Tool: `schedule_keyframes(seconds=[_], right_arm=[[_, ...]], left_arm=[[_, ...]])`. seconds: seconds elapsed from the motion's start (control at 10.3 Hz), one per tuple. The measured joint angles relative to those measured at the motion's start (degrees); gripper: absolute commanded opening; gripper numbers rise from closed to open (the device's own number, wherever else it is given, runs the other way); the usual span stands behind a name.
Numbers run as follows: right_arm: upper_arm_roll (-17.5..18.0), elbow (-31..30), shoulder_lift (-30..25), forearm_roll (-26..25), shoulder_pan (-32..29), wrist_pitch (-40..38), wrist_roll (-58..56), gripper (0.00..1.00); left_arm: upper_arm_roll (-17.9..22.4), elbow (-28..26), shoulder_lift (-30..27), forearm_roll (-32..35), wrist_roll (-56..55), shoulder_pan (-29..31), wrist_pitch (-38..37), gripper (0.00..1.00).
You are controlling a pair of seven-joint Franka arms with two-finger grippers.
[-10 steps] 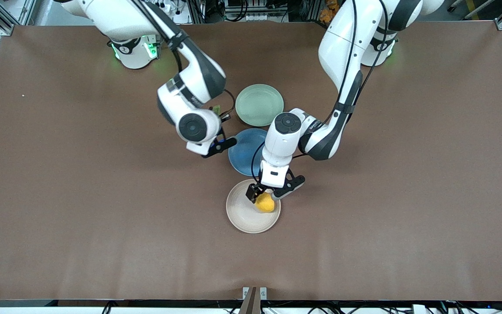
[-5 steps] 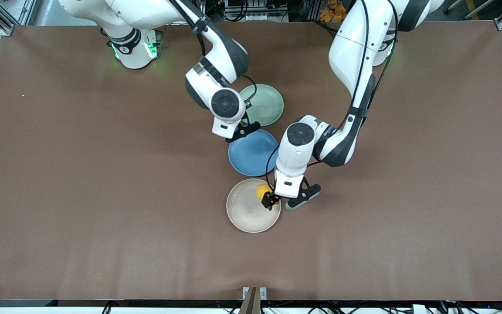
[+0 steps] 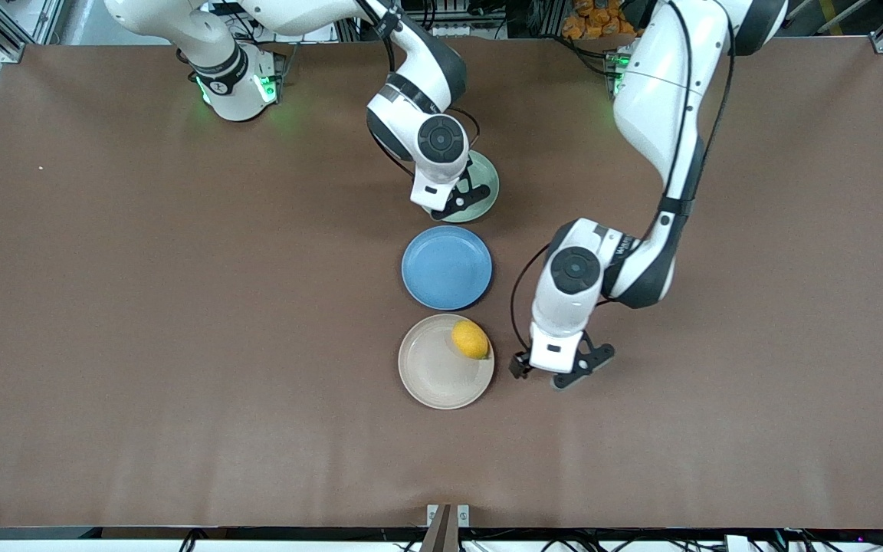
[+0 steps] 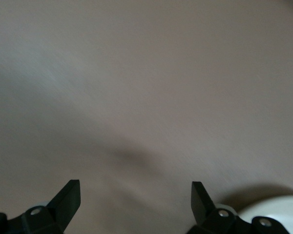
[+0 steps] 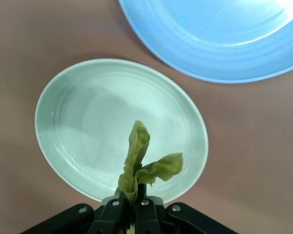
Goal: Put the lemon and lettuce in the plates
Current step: 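Release the lemon on the cream plate while the right gripper moves lettuce over green plate, then withdraw the left gripper while the right gripper lowers and releases the lettuce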
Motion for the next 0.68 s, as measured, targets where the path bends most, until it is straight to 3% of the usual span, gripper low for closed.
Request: schedule_keyframes(seconds=[0.29,0.68], right_arm=[[0.0,-2.9,0.8,0.0,2.2,4.6,0.8,0.0],[-0.1,-4.9,1.0,0.0,4.7,7.7,1.1,0.0]], left_arm=[[0.1,0.0,-1.0,0.0,1.2,5.9,-1.1,1.0],[0.0,-0.4,-1.2,0.0,11.5,13.4,-6.2,1.0]])
